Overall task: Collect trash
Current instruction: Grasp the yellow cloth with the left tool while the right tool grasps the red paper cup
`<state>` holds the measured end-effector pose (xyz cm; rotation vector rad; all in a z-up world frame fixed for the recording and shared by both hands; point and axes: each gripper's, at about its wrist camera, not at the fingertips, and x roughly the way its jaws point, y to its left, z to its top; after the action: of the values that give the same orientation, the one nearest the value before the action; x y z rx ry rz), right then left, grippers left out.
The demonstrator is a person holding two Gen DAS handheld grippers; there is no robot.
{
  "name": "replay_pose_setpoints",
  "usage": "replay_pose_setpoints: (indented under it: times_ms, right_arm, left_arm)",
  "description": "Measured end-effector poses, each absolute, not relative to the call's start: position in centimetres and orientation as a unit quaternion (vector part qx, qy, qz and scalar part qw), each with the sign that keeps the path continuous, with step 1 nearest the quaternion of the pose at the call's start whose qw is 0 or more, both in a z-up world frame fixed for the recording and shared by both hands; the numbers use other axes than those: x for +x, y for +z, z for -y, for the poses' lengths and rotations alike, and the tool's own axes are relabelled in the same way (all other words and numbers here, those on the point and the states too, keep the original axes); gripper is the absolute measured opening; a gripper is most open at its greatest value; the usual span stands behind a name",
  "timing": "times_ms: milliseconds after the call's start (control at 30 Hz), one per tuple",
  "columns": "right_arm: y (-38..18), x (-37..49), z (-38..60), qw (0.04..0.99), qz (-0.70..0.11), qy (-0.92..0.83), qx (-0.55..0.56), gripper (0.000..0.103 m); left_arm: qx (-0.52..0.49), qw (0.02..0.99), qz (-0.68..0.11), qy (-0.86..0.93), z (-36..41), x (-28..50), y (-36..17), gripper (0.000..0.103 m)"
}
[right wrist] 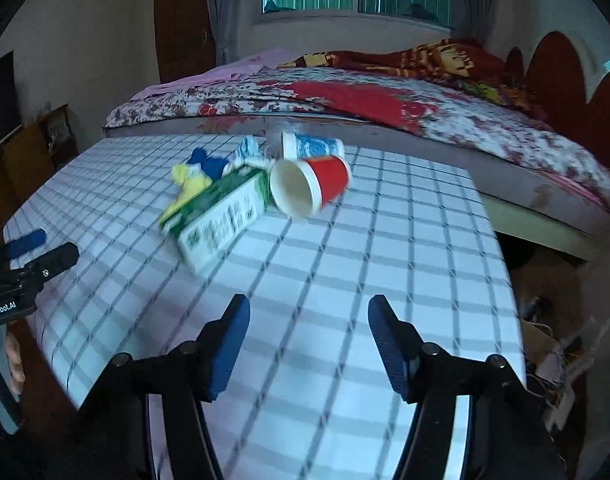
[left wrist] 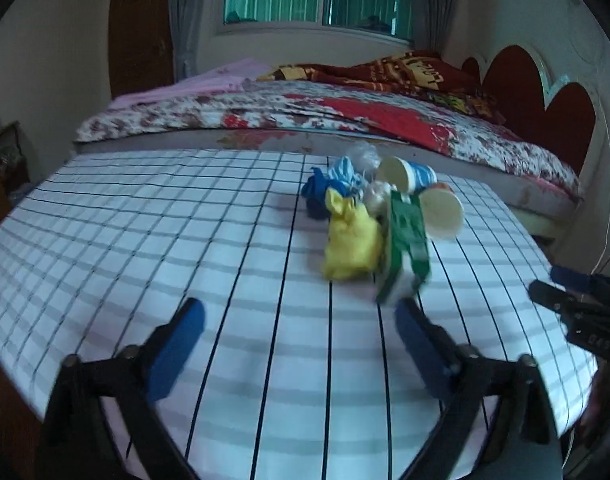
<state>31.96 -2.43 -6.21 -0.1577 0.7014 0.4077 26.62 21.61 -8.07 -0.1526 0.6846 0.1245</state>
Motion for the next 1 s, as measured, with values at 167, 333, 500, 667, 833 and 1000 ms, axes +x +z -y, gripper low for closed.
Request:
replay_pose_setpoints:
  times_ms: [167,333,500,667,833,1000]
  right_arm:
    - [-7.4,38.5,-0.4,0.91,-0.354,0.202,-0.074,0.062]
    - [-8.4,42.5,-1.6,0.904,-0.371,0.205,-0.066,0.058]
    - [-9.4,44.4,-2.1,0.9,-0.377,0.206,-0.068,0.05]
    - [-9.9,45.2,-1.7,0.903,-0.376,0.201,-0.054,0.036]
    - [-9.7,45.2,-1.0,0.901,-0.378,0.208,-0.033,0.003]
    - [-8.8,43.9,0.1,0.904,-0.374,0.204,-0.026,0.003]
  left_arm:
    - [-0.074,0.928,-0.364,0.03,-21.5,32.4,-9.8,0.08]
    - [-0.076,0.923,-0.377,-0.002,-20.6,35.6,-10.6,0.079]
    - [-0.084,0.919,-0.385,-0.017,-20.1,37.2,-11.1,0.079]
    - [-0.092,0.912,-0.4,-0.023,-20.0,38.0,-12.3,0.075]
    - [-0.12,0.906,-0.405,-0.036,-20.6,37.9,-12.4,0.034]
    - [-0.114,0.911,-0.394,-0.035,-20.7,35.9,-11.6,0.029]
